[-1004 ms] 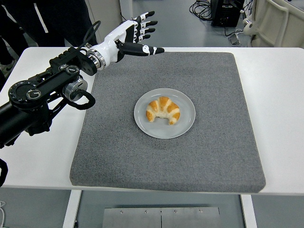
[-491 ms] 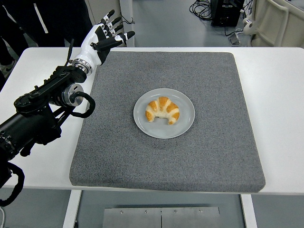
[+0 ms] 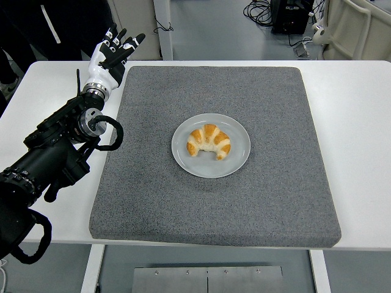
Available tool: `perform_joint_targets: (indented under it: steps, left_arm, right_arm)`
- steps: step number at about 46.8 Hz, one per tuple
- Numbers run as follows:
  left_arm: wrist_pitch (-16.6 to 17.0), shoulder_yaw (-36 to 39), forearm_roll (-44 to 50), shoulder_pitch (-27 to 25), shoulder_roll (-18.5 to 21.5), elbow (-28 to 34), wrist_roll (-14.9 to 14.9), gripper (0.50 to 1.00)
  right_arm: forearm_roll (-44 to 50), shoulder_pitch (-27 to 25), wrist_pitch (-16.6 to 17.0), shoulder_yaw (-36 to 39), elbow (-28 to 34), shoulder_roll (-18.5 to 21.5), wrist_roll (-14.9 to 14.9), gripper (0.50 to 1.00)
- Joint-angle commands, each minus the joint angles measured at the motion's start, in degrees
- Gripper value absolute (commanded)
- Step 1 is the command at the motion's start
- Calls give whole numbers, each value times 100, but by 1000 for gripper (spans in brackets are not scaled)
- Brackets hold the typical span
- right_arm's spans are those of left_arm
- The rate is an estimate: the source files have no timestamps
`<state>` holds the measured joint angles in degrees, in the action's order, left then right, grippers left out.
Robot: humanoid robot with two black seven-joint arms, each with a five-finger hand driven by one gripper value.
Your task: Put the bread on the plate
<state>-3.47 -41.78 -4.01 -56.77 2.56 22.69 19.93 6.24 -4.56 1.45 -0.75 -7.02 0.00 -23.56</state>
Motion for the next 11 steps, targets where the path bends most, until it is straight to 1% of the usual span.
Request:
perform_joint_targets:
  steps: [1,7,11]
  left_arm:
    - [-180,-120,93,-1,-45,-168,-7,961]
    - [-391,-164,286,-1,-45,-292,-16,961]
    - [-418,-164,357,-1,-37,-292,-68,961]
  right_arm:
    - [0,8,5,14,-10,0,0,1000]
    - [0,17,5,-4,-19,0,0,1000]
    - [0,26,14,-30,-27,0,0,1000]
